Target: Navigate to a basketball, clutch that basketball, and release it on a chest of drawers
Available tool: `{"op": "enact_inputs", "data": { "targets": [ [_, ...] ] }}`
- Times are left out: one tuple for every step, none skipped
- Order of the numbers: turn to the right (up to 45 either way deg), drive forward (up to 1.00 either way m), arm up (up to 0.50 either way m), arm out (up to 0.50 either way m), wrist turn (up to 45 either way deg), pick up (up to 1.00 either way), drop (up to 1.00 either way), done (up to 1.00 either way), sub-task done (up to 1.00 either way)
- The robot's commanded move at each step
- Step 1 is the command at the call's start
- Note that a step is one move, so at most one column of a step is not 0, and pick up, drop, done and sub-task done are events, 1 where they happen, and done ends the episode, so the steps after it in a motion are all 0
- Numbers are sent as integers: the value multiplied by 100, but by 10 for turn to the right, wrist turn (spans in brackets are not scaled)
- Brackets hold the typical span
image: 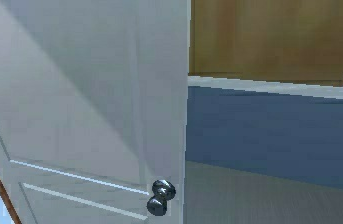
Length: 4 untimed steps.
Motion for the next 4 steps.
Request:
{"op": "enact_inputs", "data": {
  "targets": [
    [0, 0, -30, 0, 0, 0, 0, 0, 0],
    [0, 0, 0, 0, 0, 100, 0, 0, 0],
    [0, 0, 10, 0, 0, 0, 0, 0, 0],
    [0, 0, 50, 0, 0, 0, 0, 0, 0]
  ]
}}
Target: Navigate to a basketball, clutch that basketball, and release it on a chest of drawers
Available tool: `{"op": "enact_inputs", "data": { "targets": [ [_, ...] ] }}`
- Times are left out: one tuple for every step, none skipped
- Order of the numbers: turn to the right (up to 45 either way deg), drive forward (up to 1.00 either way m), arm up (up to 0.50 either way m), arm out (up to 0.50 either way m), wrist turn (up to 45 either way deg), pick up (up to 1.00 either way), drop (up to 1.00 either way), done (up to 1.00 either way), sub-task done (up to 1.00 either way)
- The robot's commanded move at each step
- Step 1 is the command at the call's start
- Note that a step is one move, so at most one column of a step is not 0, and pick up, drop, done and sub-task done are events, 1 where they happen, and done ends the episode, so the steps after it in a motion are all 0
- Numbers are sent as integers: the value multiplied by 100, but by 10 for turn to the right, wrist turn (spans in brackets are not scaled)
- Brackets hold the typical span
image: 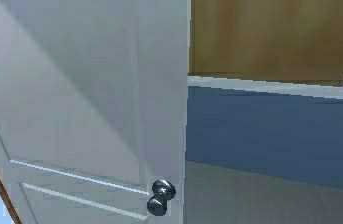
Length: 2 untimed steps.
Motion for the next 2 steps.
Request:
{"op": "enact_inputs", "data": {
  "targets": [
    [0, 0, 38, 0, 0, 0, 0, 0, 0],
    [0, 0, 0, 0, -450, 0, 0, 0, 0]
  ]
}}
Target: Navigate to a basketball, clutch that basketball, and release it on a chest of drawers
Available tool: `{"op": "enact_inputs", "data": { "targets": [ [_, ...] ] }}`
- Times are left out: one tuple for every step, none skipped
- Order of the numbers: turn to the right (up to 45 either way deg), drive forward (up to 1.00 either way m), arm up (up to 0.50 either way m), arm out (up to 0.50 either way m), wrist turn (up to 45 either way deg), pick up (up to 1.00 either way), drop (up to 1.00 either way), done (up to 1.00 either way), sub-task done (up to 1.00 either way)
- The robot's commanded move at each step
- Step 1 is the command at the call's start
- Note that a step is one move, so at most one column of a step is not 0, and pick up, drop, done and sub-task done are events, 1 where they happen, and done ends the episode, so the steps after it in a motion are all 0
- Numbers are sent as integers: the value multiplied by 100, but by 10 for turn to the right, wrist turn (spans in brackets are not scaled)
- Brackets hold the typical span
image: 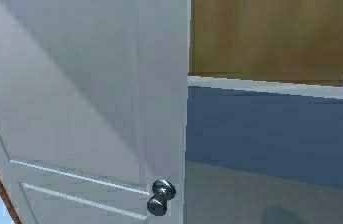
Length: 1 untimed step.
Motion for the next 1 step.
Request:
{"op": "enact_inputs", "data": {
  "targets": [
    [0, 0, 0, 0, -450, 0, 0, 0, 0]
  ]
}}
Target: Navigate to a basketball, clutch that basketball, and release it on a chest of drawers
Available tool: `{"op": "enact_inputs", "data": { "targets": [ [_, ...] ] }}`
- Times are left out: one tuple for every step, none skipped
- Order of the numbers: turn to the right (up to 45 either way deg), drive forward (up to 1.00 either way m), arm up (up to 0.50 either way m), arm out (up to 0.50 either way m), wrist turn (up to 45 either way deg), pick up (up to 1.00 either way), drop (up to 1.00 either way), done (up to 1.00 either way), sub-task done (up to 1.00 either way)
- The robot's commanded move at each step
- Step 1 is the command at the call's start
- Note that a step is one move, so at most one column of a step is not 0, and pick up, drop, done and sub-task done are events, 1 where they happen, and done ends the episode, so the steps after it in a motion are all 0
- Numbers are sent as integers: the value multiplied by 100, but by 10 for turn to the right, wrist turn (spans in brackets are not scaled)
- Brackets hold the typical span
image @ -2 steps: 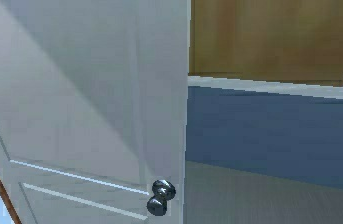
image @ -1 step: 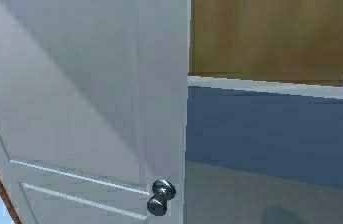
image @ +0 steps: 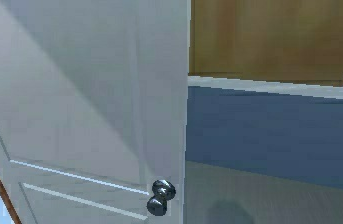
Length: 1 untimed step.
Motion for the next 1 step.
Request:
{"op": "enact_inputs", "data": {
  "targets": [
    [0, 0, 0, 0, -210, 0, 0, 0, 0]
  ]
}}
